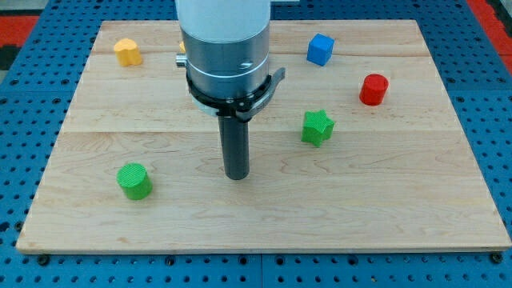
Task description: Point your arm towards red star
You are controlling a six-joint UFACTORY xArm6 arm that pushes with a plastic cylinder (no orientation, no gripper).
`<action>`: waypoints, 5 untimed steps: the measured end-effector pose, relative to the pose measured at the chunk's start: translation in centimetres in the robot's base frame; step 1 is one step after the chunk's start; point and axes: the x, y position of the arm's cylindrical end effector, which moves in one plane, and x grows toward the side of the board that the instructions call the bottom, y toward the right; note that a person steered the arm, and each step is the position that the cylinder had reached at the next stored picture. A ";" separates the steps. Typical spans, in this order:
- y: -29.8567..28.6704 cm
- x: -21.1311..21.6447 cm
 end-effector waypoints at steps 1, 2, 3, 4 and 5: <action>-0.1 -1.5; -1.2 -1.8; 2.0 -1.8; 4.4 -1.8; 5.3 -1.8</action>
